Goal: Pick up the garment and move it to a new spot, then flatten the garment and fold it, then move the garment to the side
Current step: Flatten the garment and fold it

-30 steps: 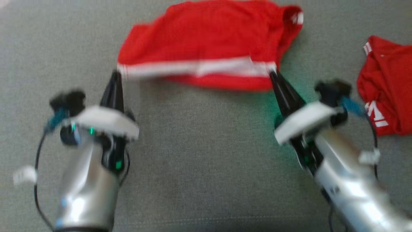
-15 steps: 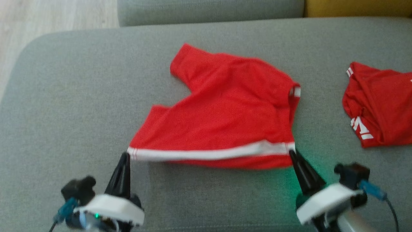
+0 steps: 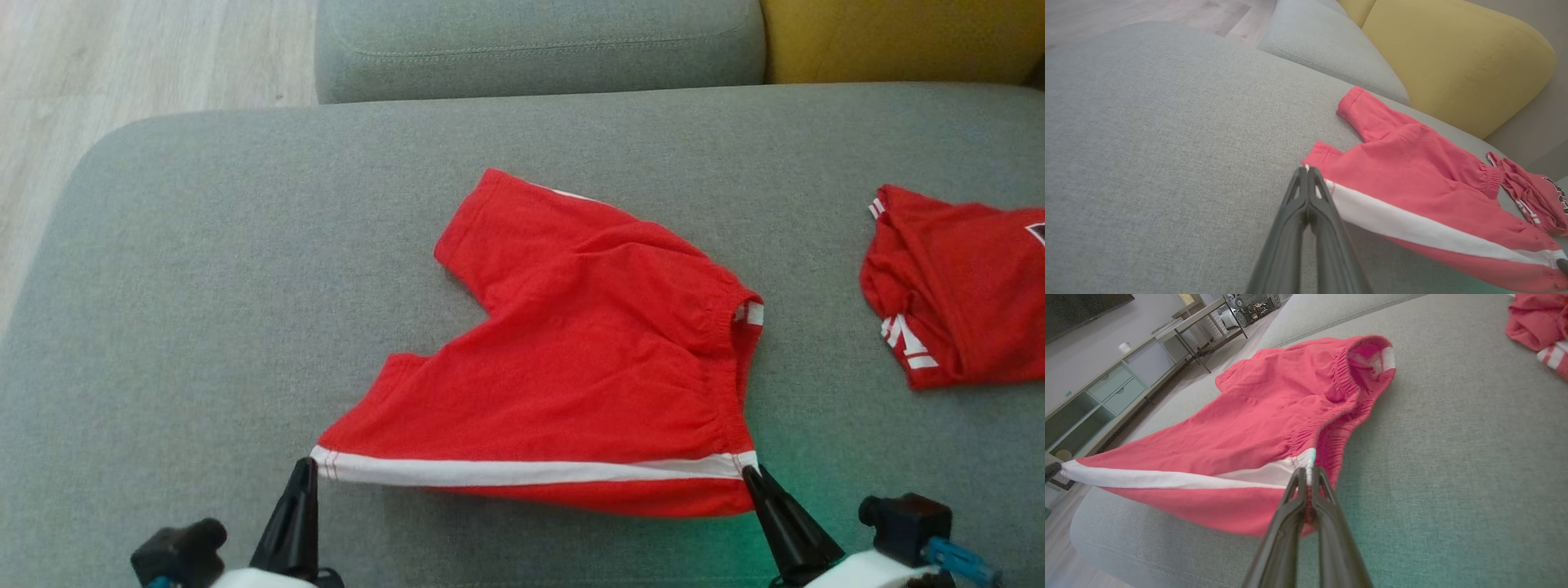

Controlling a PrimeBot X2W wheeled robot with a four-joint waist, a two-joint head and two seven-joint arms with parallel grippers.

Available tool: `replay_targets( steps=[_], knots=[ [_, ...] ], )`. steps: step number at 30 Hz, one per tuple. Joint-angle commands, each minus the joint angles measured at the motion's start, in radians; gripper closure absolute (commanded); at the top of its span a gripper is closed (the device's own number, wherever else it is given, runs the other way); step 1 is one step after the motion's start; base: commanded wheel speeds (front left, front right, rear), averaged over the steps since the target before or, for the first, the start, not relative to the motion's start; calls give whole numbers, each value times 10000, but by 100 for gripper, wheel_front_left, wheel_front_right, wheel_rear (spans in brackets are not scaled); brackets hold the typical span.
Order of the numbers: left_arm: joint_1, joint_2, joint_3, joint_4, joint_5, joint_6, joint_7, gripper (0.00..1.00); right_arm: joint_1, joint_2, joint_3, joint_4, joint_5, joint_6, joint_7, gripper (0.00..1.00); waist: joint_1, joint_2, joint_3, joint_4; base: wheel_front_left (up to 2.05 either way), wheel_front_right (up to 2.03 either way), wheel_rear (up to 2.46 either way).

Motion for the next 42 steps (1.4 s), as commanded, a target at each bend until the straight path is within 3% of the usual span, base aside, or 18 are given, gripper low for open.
replay_targets(
  steps=[1,8,17,26,36,37,38,39,40,41,42],
  knots=[
    [-308,97,378,-514,-60,77,44,100,-41,-31,5,-570,-133,-9,107,100,1,-1,12,-9,0,0,0],
    [-1242,403,241,-377,75,-246,49,100,-218,326,-149,-961,-129,-9,545,100,1,-1,273,-138,0,0,0],
    [-4851,561,-239,904,87,-987,245,100,-1703,1166,-1006,-919,812,-9,582,100,1,-1,1505,-540,0,0,0],
    [-8640,624,-152,3962,-447,-1319,20,100,-3797,1477,-1547,141,1201,-9,-110,100,1,-1,2624,-1275,0,0,0],
    [-11675,626,-808,8220,-734,-1470,-439,100,-5465,1503,-826,1893,1900,-9,-961,100,1,-1,3312,-1848,0,0,0],
    [-11879,628,-871,8608,-786,-1475,-510,100,-5562,1504,-693,2047,1984,-9,-1018,86,1,-1,3353,-1894,0,0,0],
    [-12065,626,-962,8945,-838,-1478,-601,100,-5649,1504,-560,2171,2044,-9,-1095,52,1,-1,3391,-1941,0,0,0],
    [-12214,605,-1092,9223,-933,-1480,-670,100,-5717,1504,-425,2276,2074,-9,-1154,0,1,-1,3413,-1974,0,0,0],
    [-12338,588,-1246,9470,-1050,-1481,-718,87,-5774,1504,-279,2359,2069,-9,-1203,0,1,-1,3431,-2010,0,0,0],
    [-12440,579,-1401,9675,-1186,-1482,-766,62,-5816,1504,-165,2419,2071,-9,-1263,0,1,-1,3441,-2042,0,0,0],
    [-12522,588,-1545,9853,-1320,-1482,-811,26,-5851,1505,-66,2460,2023,-9,-1324,0,1,-1,3450,-2076,0,0,0]
  ],
)
